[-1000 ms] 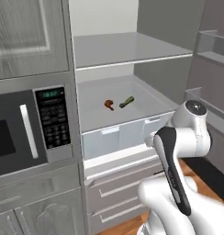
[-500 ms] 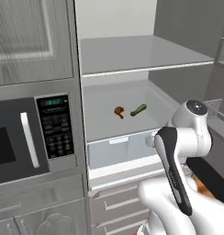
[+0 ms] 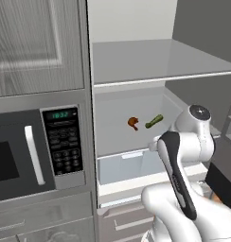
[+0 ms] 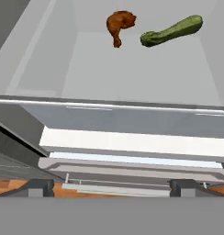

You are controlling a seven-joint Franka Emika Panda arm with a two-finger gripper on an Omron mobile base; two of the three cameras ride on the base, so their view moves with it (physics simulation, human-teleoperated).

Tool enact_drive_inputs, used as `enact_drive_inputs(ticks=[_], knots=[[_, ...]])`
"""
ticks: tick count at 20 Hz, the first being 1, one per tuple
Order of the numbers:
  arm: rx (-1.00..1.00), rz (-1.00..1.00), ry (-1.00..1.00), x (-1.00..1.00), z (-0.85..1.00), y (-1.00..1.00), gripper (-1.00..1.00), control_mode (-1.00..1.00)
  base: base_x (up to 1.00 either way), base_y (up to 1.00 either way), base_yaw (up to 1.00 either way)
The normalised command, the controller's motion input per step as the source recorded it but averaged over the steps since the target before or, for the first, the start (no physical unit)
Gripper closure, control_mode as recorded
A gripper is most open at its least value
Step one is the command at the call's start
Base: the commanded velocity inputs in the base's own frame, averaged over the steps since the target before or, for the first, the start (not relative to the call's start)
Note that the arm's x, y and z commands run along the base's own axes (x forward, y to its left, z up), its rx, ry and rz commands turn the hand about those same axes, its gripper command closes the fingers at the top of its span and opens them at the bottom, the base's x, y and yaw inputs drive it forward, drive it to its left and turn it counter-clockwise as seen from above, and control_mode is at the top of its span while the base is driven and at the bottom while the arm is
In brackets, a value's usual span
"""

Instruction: Place one squash and one chicken drumstick in each tupperware on the nearby counter, to pack two identical lunches.

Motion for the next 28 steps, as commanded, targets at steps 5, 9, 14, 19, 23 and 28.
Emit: enact_drive_inputs(ticks=[5, 9, 14, 19, 23, 28], knots=[[0.0, 0.1, -0.15, 0.51, -0.3, 0.0, -1.0, -1.0, 0.0, 0.0, 0.0], [0.0, 0.02, -0.05, 0.61, -0.08, 0.0, -1.0, -1.0, 0.0, 0.0, 0.0], [0.01, 0.0, 0.0, 0.66, 0.0, 0.0, -1.0, -1.0, 0.0, 0.0, 0.0], [0.04, 0.0, 0.02, 0.73, 0.0, 0.0, -1.0, -1.0, 0.0, 0.0, 0.0], [0.06, 0.0, 0.08, 0.69, 0.0, 0.0, -1.0, -1.0, 0.0, 0.0, 0.0], [0.02, 0.0, 0.07, 0.69, -0.03, 0.01, -1.0, -1.0, 0.0, 0.0, 0.0]])
